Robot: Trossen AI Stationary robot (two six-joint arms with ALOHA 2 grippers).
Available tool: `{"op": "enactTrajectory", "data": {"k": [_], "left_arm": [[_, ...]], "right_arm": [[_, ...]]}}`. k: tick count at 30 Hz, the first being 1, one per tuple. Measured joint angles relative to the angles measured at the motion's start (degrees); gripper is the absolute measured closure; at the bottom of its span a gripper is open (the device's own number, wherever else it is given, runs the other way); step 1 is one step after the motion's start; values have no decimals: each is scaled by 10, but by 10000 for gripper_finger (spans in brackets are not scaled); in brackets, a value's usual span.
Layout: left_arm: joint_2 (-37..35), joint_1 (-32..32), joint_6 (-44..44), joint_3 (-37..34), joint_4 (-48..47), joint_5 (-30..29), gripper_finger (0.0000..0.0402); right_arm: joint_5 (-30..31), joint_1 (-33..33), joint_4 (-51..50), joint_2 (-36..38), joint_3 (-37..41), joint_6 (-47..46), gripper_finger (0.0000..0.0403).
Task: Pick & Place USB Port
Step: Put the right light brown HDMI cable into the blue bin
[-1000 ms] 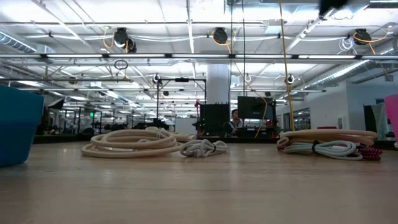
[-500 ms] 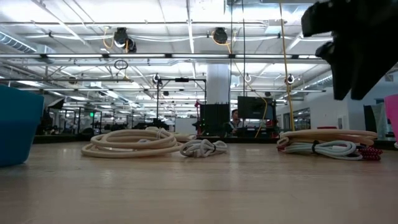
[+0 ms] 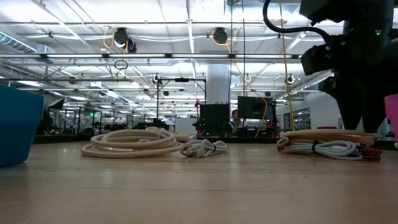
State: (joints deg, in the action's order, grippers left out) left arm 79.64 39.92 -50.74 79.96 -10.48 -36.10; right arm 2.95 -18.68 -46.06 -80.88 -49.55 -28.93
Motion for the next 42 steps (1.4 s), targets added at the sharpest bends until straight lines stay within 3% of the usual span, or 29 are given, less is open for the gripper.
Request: {"op": "enactTrajectory", "data": {"k": [15,19,25,28,32,37,42], "left_arm": [[0,0,-7,0,-1,0,172],[0,0,-8,0,0,0,172],[0,0,-8,0,0,0,172],[0,0,-8,0,0,1,172],[0,0,-8,0,-2,1,172],[0,0,-7,0,-2,1,172],[0,0,-4,0,-1,0,172]], "right_arm": [[-1,26,78,0,70,7,211],[-1,34,82,0,75,7,255],[-1,37,84,0,75,-6,369],[1,35,75,0,68,-22,377],[42,32,16,0,22,-35,369],[132,36,-71,0,-102,-11,376],[149,38,-24,0,-242,-13,376]]}}
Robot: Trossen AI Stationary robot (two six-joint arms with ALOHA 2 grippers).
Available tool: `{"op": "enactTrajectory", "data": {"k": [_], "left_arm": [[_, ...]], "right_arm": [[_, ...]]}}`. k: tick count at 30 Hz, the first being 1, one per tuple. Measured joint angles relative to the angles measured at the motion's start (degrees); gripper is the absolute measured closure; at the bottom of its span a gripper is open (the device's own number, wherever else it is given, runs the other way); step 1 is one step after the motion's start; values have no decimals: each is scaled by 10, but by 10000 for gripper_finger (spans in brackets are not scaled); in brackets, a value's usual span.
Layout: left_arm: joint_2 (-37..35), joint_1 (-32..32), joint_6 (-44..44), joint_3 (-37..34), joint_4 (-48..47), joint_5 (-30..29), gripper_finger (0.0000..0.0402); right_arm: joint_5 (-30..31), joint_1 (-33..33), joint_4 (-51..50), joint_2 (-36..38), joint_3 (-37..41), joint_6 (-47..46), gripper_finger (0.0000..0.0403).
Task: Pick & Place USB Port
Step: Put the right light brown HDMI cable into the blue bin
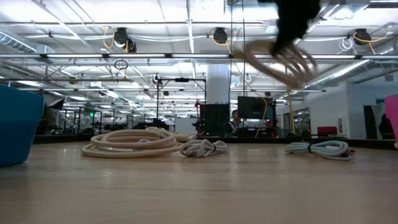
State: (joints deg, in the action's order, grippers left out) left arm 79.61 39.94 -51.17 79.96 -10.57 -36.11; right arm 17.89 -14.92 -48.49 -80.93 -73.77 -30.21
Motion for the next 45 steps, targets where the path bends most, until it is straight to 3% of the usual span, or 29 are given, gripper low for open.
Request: {"op": "enactTrajectory", "data": {"k": [5,9,16,21,31,35,38,41,43,45], "left_arm": [[0,0,-2,0,10,-31,172],[-3,0,-4,0,27,-53,172],[-19,6,34,0,94,-59,172],[-43,22,74,0,108,-97,172],[-57,54,91,1,98,-154,172],[-57,56,75,1,84,-154,172],[-58,62,42,1,33,-131,172],[-71,87,-12,1,-89,-109,172],[-90,111,-107,1,-201,-127,175],[-114,133,-283,1,-342,-167,185]], "right_arm": [[-31,-23,180,-8,-84,-15,376],[-68,-41,275,-61,-138,-43,376],[-167,-75,260,-222,-246,-67,376],[-234,-85,264,-324,-330,-64,376],[-242,-75,246,-448,-544,-3,376],[-240,-60,234,-476,-571,12,376],[-241,-52,192,-480,-572,19,376],[-240,-50,139,-475,-572,54,376],[-240,-54,90,-464,-572,75,376],[-236,-60,41,-451,-572,95,376]]}}
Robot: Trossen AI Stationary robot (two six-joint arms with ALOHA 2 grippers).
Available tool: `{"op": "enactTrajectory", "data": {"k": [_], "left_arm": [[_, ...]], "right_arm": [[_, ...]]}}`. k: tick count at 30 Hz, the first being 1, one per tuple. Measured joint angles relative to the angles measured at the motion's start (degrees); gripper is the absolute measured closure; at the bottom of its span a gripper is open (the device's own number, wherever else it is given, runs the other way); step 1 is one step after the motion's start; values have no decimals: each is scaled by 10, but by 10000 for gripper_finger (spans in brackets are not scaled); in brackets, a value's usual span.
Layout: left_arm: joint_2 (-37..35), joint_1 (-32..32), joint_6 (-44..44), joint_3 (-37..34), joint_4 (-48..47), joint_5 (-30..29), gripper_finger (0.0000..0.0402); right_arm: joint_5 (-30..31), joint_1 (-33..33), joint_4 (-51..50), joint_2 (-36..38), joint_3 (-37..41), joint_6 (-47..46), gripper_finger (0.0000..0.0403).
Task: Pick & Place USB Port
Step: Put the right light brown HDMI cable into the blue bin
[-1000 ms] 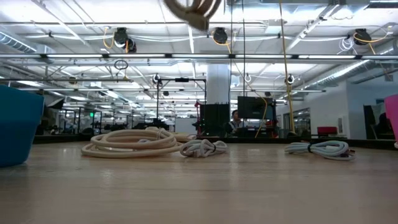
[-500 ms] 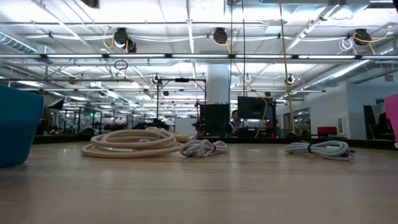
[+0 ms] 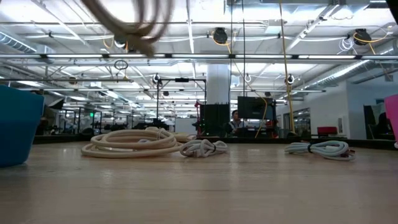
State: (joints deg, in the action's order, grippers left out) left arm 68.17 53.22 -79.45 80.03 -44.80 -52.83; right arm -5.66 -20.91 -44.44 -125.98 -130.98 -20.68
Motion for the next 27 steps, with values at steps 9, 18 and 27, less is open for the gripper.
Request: {"op": "enactTrajectory", "data": {"k": [9,18,27], "left_arm": [[56,3,-519,-35,-210,66,245],[-1,-143,-268,-195,232,51,238],[24,-329,-91,-261,501,379,176]], "right_arm": [[163,-44,-169,66,0,24,376],[208,-79,-201,97,0,5,376],[225,-107,-266,97,4,-21,376]]}}
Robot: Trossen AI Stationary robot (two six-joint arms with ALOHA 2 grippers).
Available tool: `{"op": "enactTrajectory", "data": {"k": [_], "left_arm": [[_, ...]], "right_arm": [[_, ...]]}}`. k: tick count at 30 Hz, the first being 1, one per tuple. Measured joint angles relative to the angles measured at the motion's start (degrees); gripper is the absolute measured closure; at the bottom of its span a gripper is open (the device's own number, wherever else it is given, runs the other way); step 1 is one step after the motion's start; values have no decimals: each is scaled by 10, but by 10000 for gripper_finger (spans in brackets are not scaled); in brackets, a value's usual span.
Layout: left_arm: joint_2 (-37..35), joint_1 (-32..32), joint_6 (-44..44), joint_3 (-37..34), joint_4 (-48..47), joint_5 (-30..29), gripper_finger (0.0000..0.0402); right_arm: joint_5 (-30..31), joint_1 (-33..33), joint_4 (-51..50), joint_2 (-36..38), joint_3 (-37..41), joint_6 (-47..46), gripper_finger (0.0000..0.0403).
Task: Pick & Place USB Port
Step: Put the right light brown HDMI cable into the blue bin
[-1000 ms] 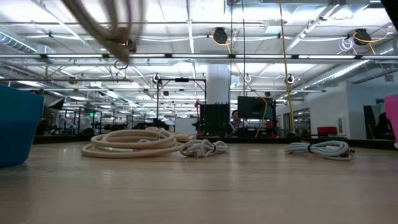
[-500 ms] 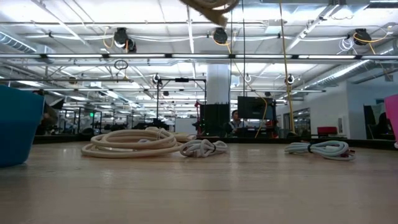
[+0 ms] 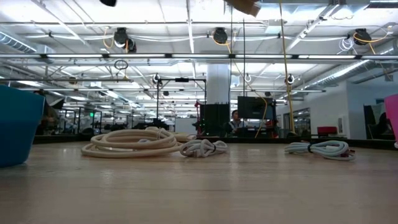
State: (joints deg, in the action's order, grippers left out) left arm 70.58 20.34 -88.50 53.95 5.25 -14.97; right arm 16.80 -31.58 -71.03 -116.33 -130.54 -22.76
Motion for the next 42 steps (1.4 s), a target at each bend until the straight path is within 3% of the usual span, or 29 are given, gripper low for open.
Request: {"op": "enactTrajectory", "data": {"k": [3,8,21,24,28,36,39,42], "left_arm": [[16,-19,12,0,29,64,166],[43,-34,8,0,28,121,165],[133,-54,-11,0,186,165,170],[140,-52,-22,0,188,174,209],[142,-47,-13,0,188,170,344],[140,-38,0,0,188,163,351],[116,-33,14,1,161,183,351],[78,-30,33,4,96,180,352]], "right_arm": [[13,-6,-16,0,0,-11,376],[12,-15,-20,0,0,-21,376],[12,-16,-12,0,1,-19,376],[27,-15,-12,0,1,-19,376],[29,-15,-10,0,1,-15,341],[13,-22,36,9,1,-15,265],[-22,-25,126,31,2,-4,255],[-18,-32,216,65,2,11,249]]}}
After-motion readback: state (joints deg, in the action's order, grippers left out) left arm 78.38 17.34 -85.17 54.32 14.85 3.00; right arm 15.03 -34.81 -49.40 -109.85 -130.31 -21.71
